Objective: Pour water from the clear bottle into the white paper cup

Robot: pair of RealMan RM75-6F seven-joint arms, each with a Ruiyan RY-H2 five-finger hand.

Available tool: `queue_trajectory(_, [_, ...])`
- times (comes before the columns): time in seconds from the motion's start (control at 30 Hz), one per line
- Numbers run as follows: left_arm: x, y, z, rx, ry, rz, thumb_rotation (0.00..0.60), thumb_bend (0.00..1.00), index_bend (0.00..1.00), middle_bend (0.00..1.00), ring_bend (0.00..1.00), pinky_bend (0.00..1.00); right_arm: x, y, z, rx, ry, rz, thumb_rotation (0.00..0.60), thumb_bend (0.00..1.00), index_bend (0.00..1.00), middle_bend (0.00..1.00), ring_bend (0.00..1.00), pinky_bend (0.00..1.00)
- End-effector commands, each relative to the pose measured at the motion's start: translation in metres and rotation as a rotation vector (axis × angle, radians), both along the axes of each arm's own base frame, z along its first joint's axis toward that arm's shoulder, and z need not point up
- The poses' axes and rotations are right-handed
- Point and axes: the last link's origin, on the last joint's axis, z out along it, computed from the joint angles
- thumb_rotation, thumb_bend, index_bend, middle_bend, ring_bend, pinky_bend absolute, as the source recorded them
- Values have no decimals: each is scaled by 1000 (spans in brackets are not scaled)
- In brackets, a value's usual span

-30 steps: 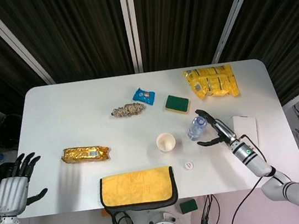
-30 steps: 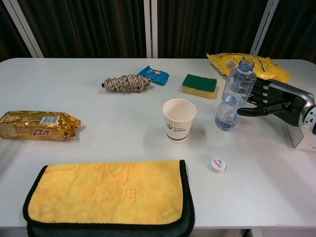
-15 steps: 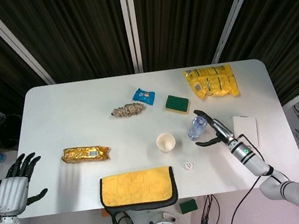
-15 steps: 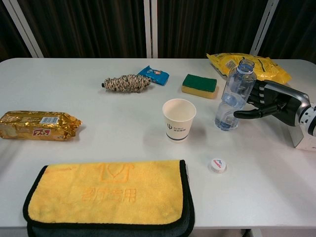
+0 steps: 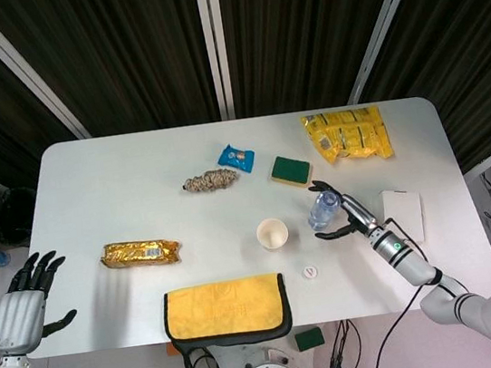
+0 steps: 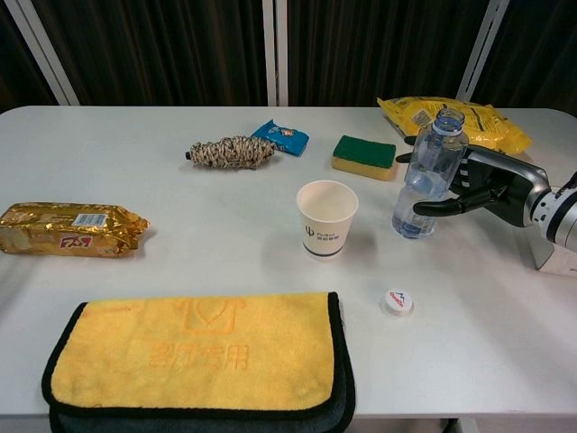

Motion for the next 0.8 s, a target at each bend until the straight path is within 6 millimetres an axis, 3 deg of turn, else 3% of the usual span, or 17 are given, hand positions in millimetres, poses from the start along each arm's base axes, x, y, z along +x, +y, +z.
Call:
queue_trajectory(0.03, [0, 0, 0, 1, 1, 0, 600, 42, 160, 115, 46, 190, 1, -1, -1, -4, -5, -5, 600, 94, 82, 96, 0, 0])
queue_trajectory(0.17, [-1, -1, 2, 3, 2, 4, 600, 42, 160, 115, 46, 190, 3, -3, -2, -5, -22, -13, 600, 106, 115, 123, 0, 5])
queue_trajectory(0.4, [-1, -1, 2, 4, 3, 8, 600, 42, 160, 115, 46, 190, 5, -5, -8, 4, -16, -15, 600, 144, 263, 208, 56, 75])
queue_trajectory(0.8, [-2, -1, 5, 8, 6, 10, 600, 41, 161, 115, 45, 190, 9, -9, -14, -28, -34, -46, 600, 206, 617, 446, 291, 328])
